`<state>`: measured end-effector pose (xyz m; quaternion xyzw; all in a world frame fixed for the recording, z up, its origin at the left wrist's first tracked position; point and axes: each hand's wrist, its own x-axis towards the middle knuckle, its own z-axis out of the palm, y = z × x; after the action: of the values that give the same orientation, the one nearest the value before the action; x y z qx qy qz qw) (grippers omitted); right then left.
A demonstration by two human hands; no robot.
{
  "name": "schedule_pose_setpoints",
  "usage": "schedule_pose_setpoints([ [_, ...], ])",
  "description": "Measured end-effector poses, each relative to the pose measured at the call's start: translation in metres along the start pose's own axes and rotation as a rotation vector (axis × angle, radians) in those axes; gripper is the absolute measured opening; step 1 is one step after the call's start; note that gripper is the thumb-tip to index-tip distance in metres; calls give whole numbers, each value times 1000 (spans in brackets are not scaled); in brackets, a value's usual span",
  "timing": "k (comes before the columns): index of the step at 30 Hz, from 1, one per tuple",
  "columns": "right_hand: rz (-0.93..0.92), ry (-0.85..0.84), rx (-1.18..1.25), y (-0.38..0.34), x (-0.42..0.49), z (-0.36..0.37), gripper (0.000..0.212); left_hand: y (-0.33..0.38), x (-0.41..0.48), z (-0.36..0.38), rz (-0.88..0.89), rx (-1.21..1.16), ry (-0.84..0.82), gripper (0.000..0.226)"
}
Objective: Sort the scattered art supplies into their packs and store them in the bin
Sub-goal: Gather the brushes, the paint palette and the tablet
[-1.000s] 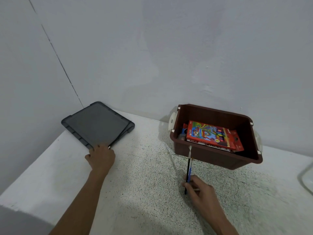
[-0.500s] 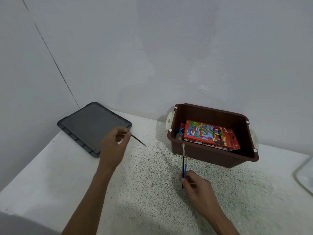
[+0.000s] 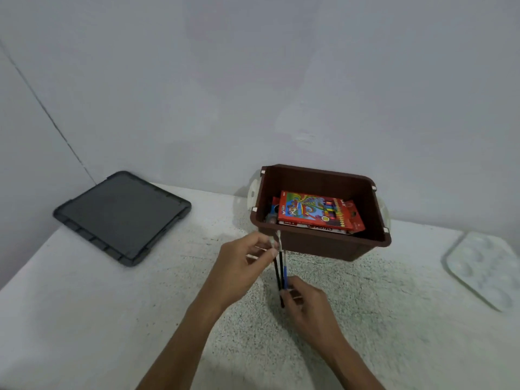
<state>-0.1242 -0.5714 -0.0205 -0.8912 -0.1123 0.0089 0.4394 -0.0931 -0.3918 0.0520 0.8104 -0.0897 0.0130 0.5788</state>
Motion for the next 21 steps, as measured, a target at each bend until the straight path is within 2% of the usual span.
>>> schedule_pose_setpoints([
  [7, 31, 3, -46, 11, -5, 0, 7, 0, -1, 18, 1, -1, -73, 9],
  [11, 36, 3, -49, 17, -9, 1, 7, -1, -1, 25, 29, 25, -129, 20],
  [17, 68, -31, 92, 13, -7, -4, 8, -8, 2, 27, 17, 30, -185, 11],
  [21, 56, -25, 80, 11, -3, -9, 13, -4, 3, 28, 35, 25, -251, 13],
])
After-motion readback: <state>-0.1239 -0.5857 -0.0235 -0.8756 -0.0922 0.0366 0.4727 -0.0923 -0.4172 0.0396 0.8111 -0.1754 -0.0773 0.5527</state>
